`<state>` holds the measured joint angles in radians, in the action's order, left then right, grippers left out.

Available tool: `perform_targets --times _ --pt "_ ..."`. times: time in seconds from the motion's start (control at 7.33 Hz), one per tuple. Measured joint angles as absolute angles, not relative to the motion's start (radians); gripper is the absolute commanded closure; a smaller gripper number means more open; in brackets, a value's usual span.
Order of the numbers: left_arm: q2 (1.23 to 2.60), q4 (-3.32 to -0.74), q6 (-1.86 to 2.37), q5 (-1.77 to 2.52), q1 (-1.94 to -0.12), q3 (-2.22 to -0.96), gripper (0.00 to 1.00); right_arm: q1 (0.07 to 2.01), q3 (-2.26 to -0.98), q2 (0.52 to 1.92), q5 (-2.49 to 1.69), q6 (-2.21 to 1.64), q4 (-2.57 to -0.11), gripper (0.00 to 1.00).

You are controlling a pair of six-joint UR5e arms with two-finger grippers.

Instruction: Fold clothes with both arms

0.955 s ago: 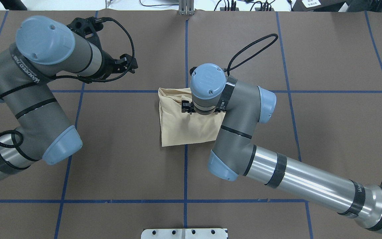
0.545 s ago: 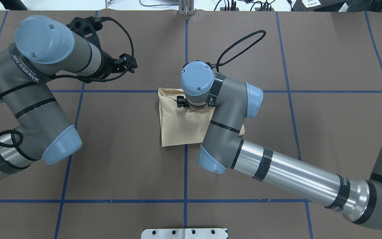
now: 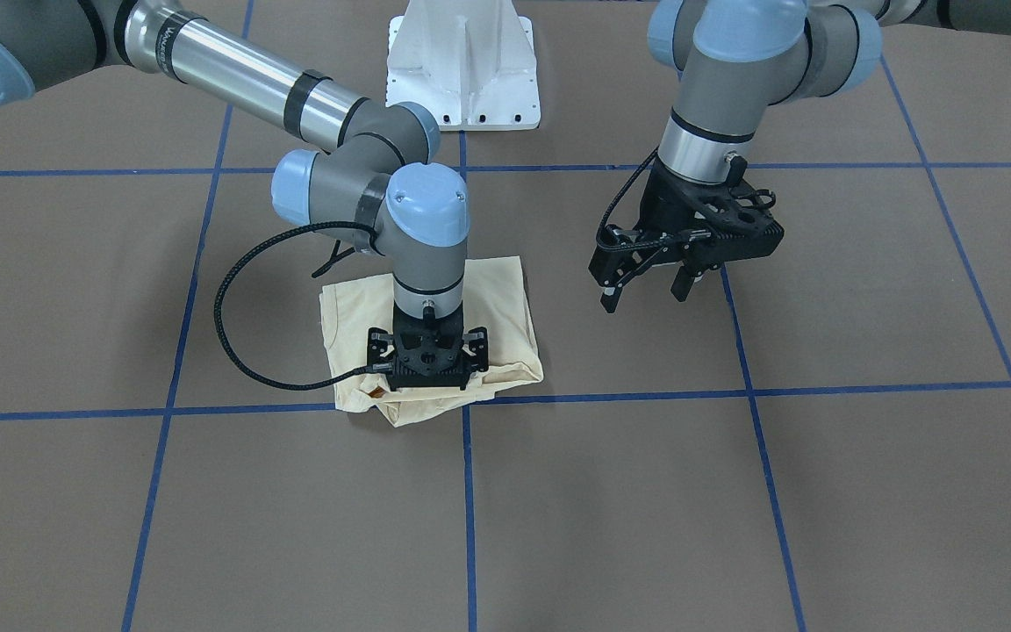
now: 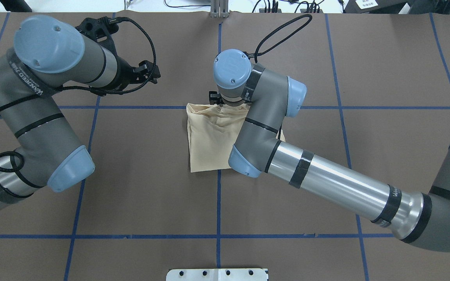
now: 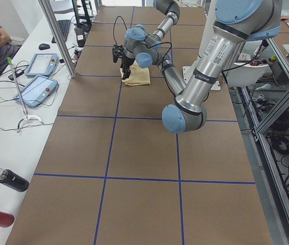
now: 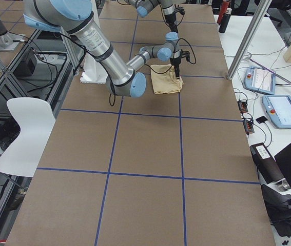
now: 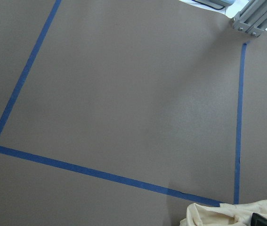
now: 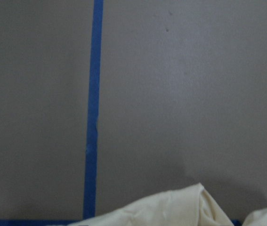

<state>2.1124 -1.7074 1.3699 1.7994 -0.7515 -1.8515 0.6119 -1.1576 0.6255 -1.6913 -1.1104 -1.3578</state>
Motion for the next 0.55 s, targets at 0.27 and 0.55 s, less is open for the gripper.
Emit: perform_targets --times 0.27,0.55 --pt "2.112 -1.699 1.370 1.799 -0.760 -1.861 0.00 0.644 -1.072 0.589 -1.689 -1.082 -1.253 0.02" --pt "2.112 -1.694 1.369 1.800 -0.766 -1.867 0.00 0.656 -1.110 0.567 -1.735 -1.075 -1.293 0.01"
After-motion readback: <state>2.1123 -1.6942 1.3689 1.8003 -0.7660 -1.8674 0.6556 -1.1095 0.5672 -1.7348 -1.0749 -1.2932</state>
